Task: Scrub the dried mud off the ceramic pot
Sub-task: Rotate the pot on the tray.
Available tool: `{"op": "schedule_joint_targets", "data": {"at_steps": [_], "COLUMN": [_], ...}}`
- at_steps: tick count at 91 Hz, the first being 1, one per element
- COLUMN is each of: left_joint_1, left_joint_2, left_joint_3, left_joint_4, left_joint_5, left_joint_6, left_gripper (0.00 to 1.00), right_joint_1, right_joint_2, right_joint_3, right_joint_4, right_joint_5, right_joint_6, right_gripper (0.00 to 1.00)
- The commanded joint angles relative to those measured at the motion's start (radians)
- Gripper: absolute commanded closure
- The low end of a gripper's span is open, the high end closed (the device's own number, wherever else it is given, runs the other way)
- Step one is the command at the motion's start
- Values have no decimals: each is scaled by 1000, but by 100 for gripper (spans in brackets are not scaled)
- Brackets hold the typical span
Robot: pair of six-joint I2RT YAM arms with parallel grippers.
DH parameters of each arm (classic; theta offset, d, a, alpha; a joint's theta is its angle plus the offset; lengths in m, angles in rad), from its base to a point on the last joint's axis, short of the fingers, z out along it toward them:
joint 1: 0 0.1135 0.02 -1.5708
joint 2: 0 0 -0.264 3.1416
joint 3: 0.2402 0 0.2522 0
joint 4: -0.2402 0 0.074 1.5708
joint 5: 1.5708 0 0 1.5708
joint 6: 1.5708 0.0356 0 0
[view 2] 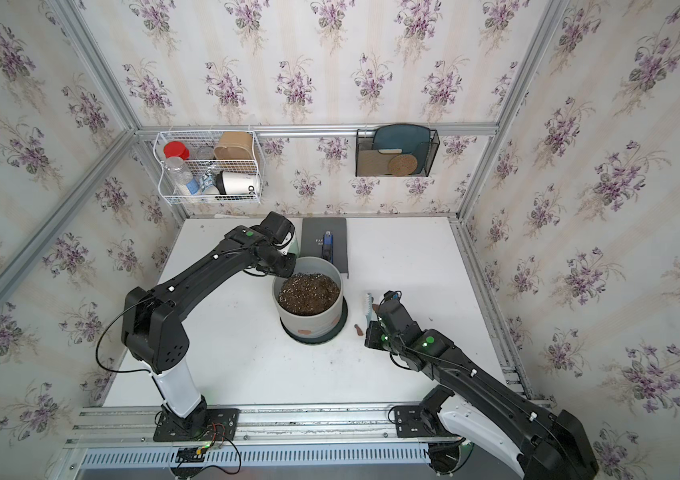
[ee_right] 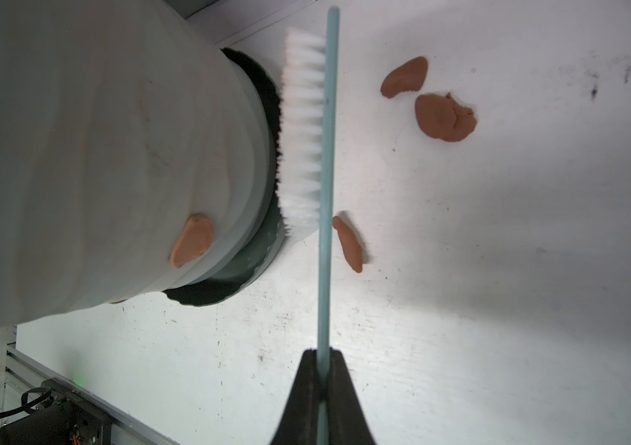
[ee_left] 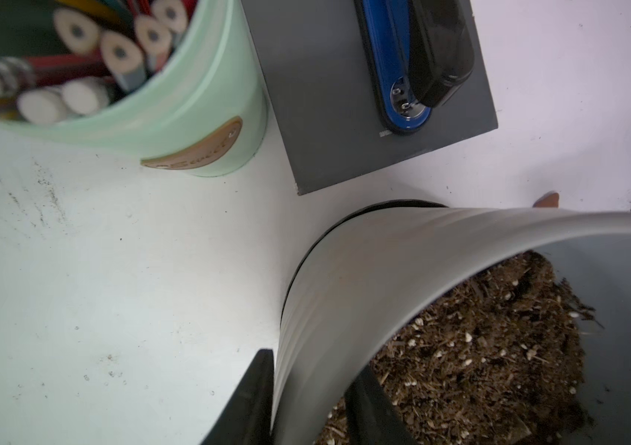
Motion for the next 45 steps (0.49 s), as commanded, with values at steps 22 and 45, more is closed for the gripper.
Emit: {"op": "schedule_joint_targets", "data": {"at_steps": [22, 45], "left_joint_1": [4, 5], "left_joint_2": [-44, -115], "left_joint_3": [-36, -95], "left_joint_4": [-26, -23], "left_joint_5": [-13, 23], "left_joint_6": [-1, -42], "left_gripper": [91, 91], "right_joint_1": [-5, -5], "right_joint_2": [38, 56], "right_joint_3": [66, 44], "right_joint_4": [-31, -4], "right_joint_5": [50, 29], "right_joint_6": [-2, -1], "right_gripper": [100, 100]}}
